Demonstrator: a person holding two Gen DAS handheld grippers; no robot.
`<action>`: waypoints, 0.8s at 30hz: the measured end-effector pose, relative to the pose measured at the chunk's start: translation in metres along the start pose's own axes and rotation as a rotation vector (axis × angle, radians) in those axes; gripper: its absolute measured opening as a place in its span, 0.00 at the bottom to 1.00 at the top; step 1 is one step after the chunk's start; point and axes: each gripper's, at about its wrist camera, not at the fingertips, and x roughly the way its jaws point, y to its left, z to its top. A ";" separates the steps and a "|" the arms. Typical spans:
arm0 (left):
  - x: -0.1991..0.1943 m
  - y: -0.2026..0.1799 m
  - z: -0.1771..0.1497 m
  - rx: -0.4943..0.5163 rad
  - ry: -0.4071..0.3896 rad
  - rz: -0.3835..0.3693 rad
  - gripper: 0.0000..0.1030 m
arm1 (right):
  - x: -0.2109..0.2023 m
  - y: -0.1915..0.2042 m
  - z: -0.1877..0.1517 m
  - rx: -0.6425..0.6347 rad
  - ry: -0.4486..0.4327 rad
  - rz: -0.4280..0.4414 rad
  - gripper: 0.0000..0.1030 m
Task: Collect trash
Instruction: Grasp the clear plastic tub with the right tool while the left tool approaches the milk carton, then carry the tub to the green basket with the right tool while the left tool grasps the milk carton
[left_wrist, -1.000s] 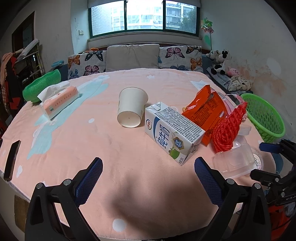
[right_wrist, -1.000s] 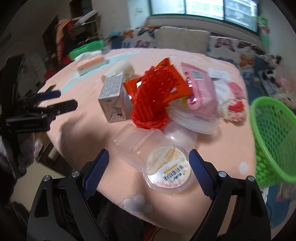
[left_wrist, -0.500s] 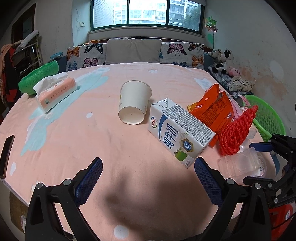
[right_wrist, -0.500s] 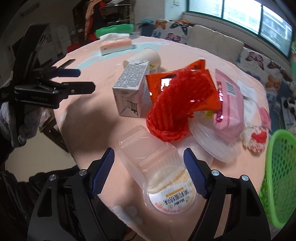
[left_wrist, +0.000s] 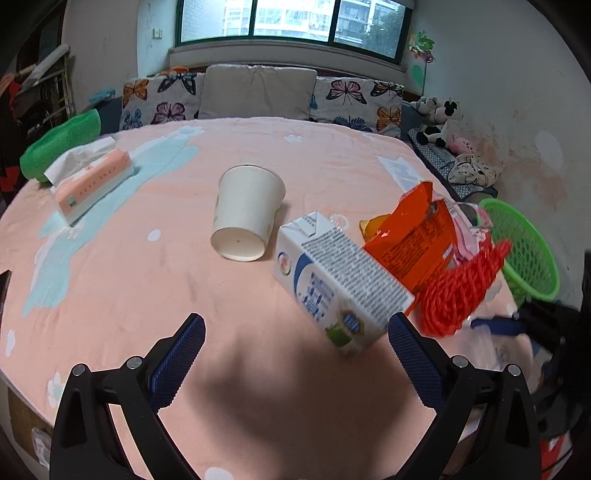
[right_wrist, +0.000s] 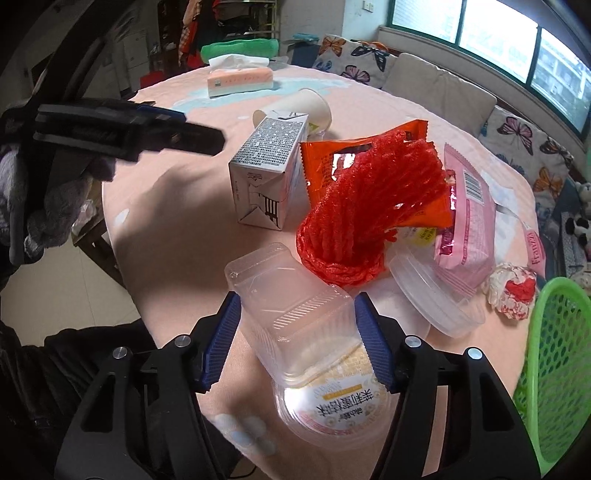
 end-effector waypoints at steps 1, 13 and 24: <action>0.002 -0.001 0.003 -0.007 0.009 -0.003 0.93 | -0.001 0.000 -0.001 0.001 -0.003 -0.006 0.62; 0.049 -0.011 0.045 -0.084 0.129 0.047 0.93 | -0.036 -0.006 -0.014 0.102 -0.088 -0.028 0.61; 0.070 0.000 0.057 -0.149 0.181 0.027 0.73 | -0.068 -0.025 -0.024 0.221 -0.163 -0.075 0.61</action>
